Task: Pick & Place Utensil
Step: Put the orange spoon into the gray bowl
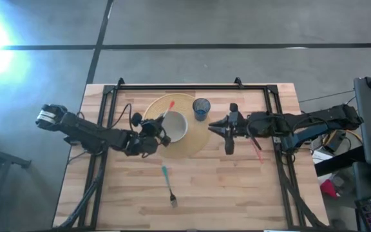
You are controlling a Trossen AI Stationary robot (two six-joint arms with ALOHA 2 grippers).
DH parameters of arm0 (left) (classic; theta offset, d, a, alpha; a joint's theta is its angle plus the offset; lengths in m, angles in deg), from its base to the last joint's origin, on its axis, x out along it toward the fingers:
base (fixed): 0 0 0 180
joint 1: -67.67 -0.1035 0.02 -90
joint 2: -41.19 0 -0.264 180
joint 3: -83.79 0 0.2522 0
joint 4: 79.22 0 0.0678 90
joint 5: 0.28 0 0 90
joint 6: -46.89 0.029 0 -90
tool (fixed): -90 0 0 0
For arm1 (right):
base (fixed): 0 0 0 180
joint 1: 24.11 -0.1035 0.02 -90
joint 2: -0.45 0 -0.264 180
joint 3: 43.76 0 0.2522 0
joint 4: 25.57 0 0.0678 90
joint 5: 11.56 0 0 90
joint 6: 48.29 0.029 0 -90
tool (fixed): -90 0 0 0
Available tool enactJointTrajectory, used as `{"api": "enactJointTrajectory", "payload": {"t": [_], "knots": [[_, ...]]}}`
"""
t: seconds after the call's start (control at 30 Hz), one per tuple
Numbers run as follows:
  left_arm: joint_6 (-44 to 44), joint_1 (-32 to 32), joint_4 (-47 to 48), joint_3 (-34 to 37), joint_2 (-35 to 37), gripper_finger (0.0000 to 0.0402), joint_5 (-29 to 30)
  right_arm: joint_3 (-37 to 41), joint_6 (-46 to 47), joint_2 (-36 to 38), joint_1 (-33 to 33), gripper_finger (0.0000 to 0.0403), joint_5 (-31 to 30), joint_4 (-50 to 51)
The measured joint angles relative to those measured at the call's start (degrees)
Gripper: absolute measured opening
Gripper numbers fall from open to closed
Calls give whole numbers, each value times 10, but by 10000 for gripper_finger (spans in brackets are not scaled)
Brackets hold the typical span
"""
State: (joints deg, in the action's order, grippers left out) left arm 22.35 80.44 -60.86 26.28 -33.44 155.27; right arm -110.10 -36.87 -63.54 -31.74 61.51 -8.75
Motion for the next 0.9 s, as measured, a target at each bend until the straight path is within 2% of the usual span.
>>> {"api": "enactJointTrajectory", "payload": {"t": [0.27,0.37,0.5,0.7,0.9], "knots": [[63,-40,-15,0,0,0,-1,0,-45,0,80,121,6,-19],[92,-57,-25,0,0,0,-11,0,-69,0,106,139,30,-29],[145,-94,-60,0,0,0,-54,0,-97,-7,135,157,80,-51],[209,-153,-117,0,0,0,-154,1,-142,-59,162,172,97,-98],[247,-181,-141,0,0,0,-177,-4,-155,-114,179,179,95,-169]]}}
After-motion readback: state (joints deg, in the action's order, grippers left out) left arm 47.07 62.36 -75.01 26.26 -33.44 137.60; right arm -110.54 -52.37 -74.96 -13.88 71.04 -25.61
